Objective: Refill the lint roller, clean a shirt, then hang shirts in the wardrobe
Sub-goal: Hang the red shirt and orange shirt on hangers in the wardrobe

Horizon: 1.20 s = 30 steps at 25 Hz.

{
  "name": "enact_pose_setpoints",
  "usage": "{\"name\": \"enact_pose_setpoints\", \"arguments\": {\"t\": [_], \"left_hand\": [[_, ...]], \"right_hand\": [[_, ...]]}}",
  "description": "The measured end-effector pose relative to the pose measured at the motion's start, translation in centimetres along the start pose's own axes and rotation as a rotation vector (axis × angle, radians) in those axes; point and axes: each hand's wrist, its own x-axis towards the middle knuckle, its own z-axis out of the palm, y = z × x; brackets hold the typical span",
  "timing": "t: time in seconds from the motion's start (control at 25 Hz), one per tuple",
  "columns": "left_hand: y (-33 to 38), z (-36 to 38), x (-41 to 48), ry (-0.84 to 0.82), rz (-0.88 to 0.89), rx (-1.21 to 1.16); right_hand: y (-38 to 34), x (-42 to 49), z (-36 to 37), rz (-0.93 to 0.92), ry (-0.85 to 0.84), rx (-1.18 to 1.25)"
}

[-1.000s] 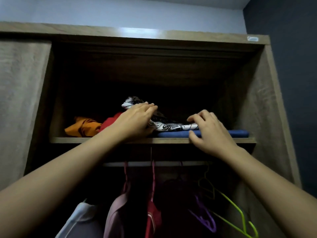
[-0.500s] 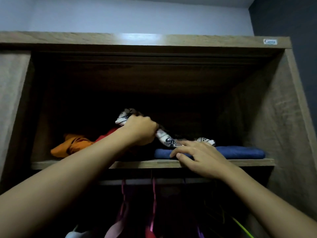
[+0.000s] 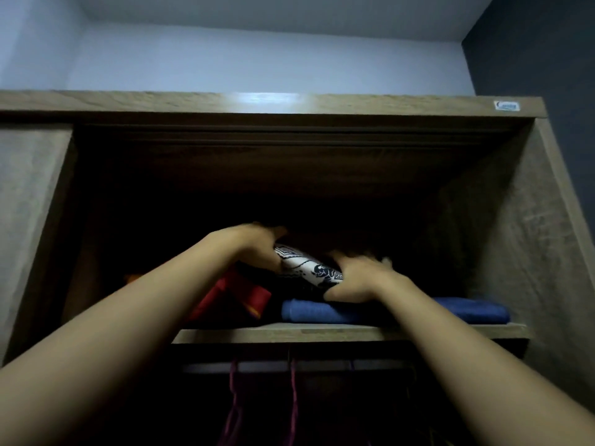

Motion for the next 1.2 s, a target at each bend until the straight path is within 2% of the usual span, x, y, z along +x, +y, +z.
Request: {"name": "enact_pose_setpoints", "arguments": {"t": [0.16,0.36,0.48,0.6,0.72,0.8,0.88,0.96,1.0,1.12,1.2], "left_hand": [[-0.4,1.5,1.3,-0.116,-0.057,-0.023],[0.6,2.8,2.5,-0.144,-0.23,0.191],[2.0,2.9,1.1,0.042,-0.231,0.221],[3.1,2.3,0.4,0.295,-0.209,0.275],[4.9,0.9,0.9,0.505,-0.041,0.295],[7.1,1.1,0.5,0.474,0.115,0.209],[9.4,3.3,0.0,0.411,0.257,0.169],[10.7,5.1,-0.3,0.392,0.328,0.125],[10.6,5.3,-0.3,0.367,0.317,0.07],[9.2,4.4,0.3,0.127,0.231,-0.195],[9.0,3.9,0.6,0.034,0.198,-0.218]], "right_hand": [[-0.5,2.2,1.7,-0.026,-0.108,0.127],[-0.9,3.8,2.7,-0.068,0.002,-0.199],[-0.8,2.8,2.3,-0.129,0.106,-0.266],[0.1,1.3,0.6,-0.163,0.357,-0.333],[2.9,-0.7,-2.8,-0.153,0.557,-0.422],[6.2,-2.7,-4.1,-0.135,0.516,-0.517],[8.8,-5.1,-3.2,-0.134,0.342,-0.602],[10.2,-6.5,-1.6,-0.098,0.201,-0.519],[10.4,-6.5,-1.3,-0.072,0.191,-0.454],[10.6,-5.9,-1.6,-0.067,0.197,-0.395],[10.5,-5.7,-1.5,-0.077,0.19,-0.401]]}}
